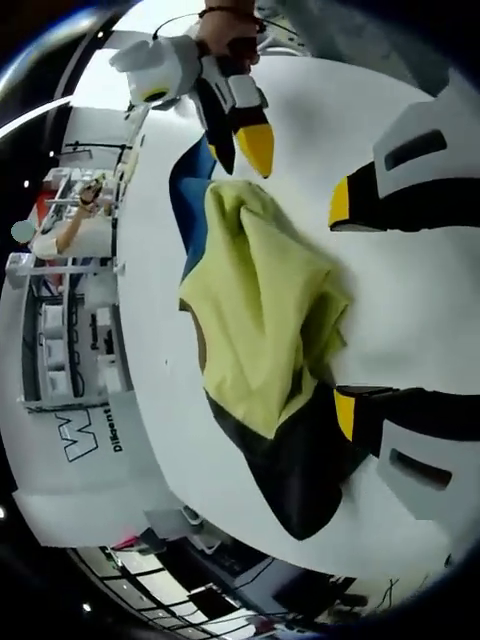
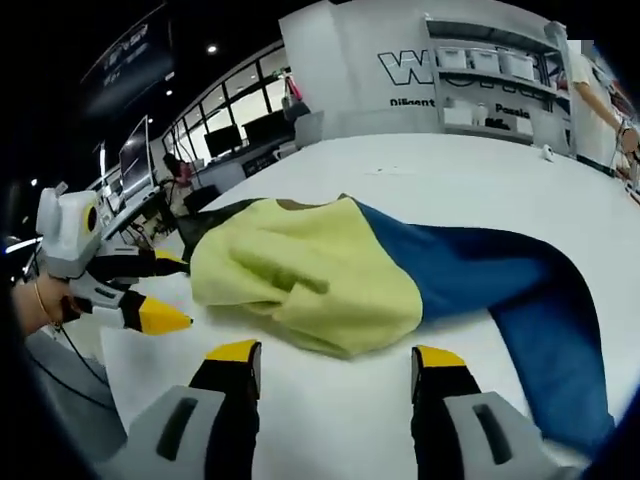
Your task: Fold the garment on the visible template until the final outline fits inside the template.
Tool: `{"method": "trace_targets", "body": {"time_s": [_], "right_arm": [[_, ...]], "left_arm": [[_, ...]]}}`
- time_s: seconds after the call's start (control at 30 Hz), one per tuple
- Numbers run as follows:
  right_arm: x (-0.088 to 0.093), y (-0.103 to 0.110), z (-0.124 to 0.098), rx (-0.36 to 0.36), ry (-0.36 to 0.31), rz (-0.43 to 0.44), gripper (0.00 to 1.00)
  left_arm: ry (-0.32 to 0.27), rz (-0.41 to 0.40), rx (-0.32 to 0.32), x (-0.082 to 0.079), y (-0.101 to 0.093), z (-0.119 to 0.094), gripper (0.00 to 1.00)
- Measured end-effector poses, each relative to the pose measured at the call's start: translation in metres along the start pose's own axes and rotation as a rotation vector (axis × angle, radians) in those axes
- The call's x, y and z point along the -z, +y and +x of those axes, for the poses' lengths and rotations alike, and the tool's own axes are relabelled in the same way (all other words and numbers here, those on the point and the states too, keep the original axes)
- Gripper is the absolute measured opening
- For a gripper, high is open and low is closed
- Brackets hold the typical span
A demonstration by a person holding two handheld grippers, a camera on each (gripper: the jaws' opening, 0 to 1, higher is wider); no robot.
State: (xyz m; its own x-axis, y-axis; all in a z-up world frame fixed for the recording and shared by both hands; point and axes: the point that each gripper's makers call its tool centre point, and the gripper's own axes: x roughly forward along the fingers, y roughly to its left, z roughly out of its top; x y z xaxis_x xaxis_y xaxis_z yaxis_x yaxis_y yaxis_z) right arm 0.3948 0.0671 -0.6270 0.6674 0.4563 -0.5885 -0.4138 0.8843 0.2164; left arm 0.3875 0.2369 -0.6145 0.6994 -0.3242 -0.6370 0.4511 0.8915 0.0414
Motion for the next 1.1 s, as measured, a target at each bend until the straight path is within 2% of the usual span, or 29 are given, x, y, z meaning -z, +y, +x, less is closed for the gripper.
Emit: {"method": "trace_targets", "body": {"time_s": [0.07, 0.2, 0.33, 0.43, 0.47, 0.5, 0.7, 0.8, 0.87, 1.1], "right_arm": [[0.001, 0.001, 0.003, 0.006, -0.001, 0.001, 0.5], [0.001, 0.005, 0.007, 0.009, -0.012, -0.006, 0.43], [-0.001, 0.006, 0.013, 0.01, -0.018, -0.02, 0.38], [-0.002, 0.006, 0.017, 0.008, -0.022, -0.029, 0.33], [-0.002, 0.006, 0.017, 0.009, -0.019, -0.025, 0.31], [-0.003, 0.003, 0.018, 0.018, -0.022, -0.038, 0.28], [-0.002, 0.003, 0.021, 0.025, -0.016, -0.058, 0.12], [-0.003, 0.002, 0.02, 0.035, -0.016, -0.084, 0.0], [-0.007, 0.003, 0.017, 0.029, -0.021, -0.098, 0.0], [-0.023, 0.008, 0.002, 0.009, -0.062, -0.133, 0.0]], "left_arm": [[0.004, -0.012, 0.008, 0.0, -0.002, 0.004, 0.46], [0.018, 0.018, 0.027, 0.0, -0.007, 0.01, 0.46], [0.018, 0.032, 0.038, -0.001, -0.011, 0.015, 0.38], [0.037, 0.05, 0.02, 0.002, -0.01, 0.022, 0.33], [0.032, 0.048, 0.019, 0.001, -0.01, 0.023, 0.29], [0.012, 0.046, 0.024, -0.002, -0.011, 0.024, 0.25], [0.018, 0.047, 0.024, -0.004, -0.01, 0.031, 0.18], [0.015, 0.037, 0.026, -0.006, -0.01, 0.029, 0.06], [0.003, 0.047, 0.027, -0.011, -0.009, 0.025, 0.03], [-0.035, 0.039, 0.024, -0.026, -0.001, 0.014, 0.02]]}}
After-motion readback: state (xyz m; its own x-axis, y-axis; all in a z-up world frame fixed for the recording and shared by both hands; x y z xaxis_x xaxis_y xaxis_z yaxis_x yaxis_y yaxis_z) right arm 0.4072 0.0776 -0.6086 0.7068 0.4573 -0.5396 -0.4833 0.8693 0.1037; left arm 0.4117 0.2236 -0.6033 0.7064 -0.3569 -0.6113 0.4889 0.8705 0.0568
